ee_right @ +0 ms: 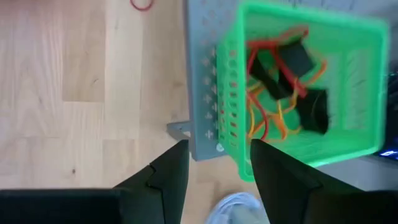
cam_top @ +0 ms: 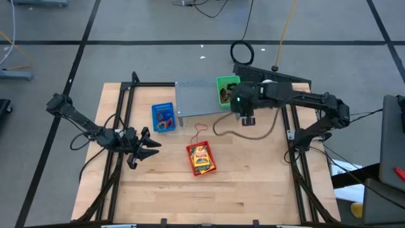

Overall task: Pick & Place Office Desk Supplies
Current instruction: Put the blue bin on the shelf

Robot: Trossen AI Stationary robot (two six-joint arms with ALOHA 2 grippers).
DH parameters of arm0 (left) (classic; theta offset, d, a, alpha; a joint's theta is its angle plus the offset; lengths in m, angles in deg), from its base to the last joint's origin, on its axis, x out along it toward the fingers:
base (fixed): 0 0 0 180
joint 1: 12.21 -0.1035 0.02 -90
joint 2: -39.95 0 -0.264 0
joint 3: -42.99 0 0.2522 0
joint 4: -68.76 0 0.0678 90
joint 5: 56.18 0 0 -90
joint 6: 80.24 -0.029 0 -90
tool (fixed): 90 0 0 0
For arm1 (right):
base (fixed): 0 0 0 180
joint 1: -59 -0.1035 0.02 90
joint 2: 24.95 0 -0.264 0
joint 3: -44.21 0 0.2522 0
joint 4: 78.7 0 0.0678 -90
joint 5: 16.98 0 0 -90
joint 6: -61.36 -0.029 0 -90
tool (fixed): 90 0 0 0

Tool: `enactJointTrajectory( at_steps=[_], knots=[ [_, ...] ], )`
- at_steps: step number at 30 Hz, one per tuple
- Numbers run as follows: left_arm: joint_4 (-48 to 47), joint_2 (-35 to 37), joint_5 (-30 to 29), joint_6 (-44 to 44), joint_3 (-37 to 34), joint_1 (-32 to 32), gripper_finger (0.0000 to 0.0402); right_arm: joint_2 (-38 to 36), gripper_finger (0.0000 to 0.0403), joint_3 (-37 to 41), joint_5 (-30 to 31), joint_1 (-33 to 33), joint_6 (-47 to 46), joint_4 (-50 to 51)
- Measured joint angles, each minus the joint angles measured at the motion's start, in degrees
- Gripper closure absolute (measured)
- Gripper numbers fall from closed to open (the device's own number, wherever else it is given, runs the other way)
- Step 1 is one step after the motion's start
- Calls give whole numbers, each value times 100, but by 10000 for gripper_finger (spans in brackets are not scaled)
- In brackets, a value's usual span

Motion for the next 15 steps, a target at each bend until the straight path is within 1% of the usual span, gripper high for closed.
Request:
enactJointTrajectory(
  at_steps=[5,8,10,12,15],
  knots=[
    [205,4,-22,-483,0,-2,247,-201,240,-6,808,-1052,-22,9],
    [260,1,-17,-989,0,-2,247,-194,238,-5,1270,-1912,-423,-25],
    [305,0,-19,-1124,0,-9,247,-143,237,-2,1533,-2506,-764,-140],
    [472,-2,46,-1174,0,-11,247,-70,237,49,1786,-3107,-1128,-570],
    [796,0,430,-1508,124,-6,247,99,242,334,1956,-3903,-1128,-1692]
  ],
)
